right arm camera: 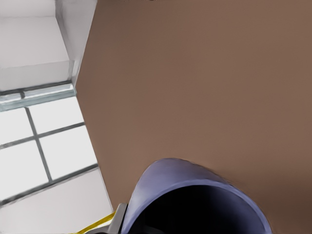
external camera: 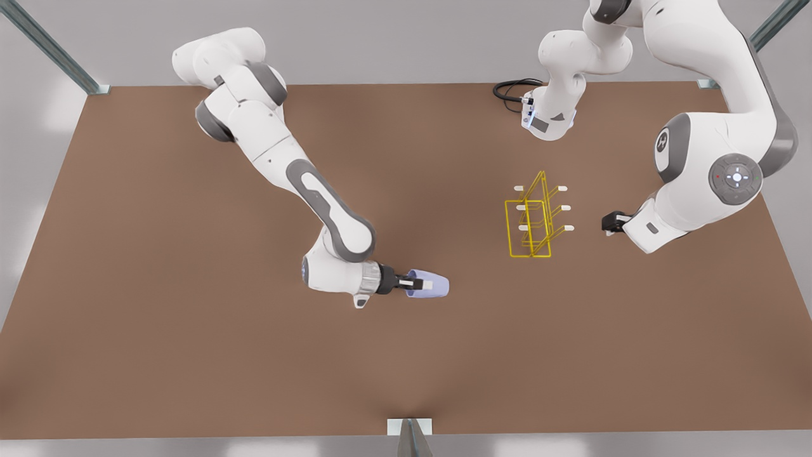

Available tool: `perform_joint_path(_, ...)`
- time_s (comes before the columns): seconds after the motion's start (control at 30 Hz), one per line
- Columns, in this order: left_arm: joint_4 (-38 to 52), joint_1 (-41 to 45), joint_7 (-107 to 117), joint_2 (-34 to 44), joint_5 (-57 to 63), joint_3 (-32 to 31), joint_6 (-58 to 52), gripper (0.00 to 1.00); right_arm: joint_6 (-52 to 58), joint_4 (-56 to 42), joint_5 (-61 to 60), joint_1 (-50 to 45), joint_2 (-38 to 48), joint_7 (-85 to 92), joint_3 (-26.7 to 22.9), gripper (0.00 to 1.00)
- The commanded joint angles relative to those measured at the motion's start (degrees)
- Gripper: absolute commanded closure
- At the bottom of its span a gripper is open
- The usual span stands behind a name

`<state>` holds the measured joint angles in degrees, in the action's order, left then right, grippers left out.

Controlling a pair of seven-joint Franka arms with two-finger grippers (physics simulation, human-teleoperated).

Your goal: Place the cup on the cup holder

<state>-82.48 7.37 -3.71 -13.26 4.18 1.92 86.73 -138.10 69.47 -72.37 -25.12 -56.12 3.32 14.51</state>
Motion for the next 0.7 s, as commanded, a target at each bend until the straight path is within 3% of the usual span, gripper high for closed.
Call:
perform_joint_path(0.0, -0.04, 0.01, 1.08, -0.36, 0.03, 0.01, 0.02, 0.0, -0.15, -1.7, -7.17, -0.63, -1.97, 6.08, -0.27, 0.79)
perform_joint_path(0.3, 0.04, 0.01, 1.87, -0.63, 0.03, -0.08, 0.02, 0.0, -0.85, -4.07, -10.16, -0.72, -6.98, 15.75, -0.36, 0.75)
perform_joint_path(0.37, -0.04, 0.1, 1.96, -0.63, 0.03, -0.16, 0.02, 0.0, -0.85, -4.25, -10.16, -0.72, -7.33, 15.75, -0.36, 0.38)
perform_joint_path(0.43, -0.04, 0.1, 1.96, -0.71, 0.03, -0.25, 0.1, 0.0, -0.85, -4.25, -10.16, -0.72, -7.33, 15.75, -0.62, 0.11)
perform_joint_path(0.47, -0.04, 0.1, 1.96, -0.71, 0.03, -0.25, 0.1, 0.0, -0.77, -4.08, -10.16, -0.64, -7.25, 15.75, -0.71, 0.06)
perform_joint_path(0.67, -0.04, 0.19, 2.13, -0.71, 0.03, -0.43, 0.1, 0.0, 2.92, 1.72, -5.86, 3.23, -3.73, 18.3, -2.73, 0.07)
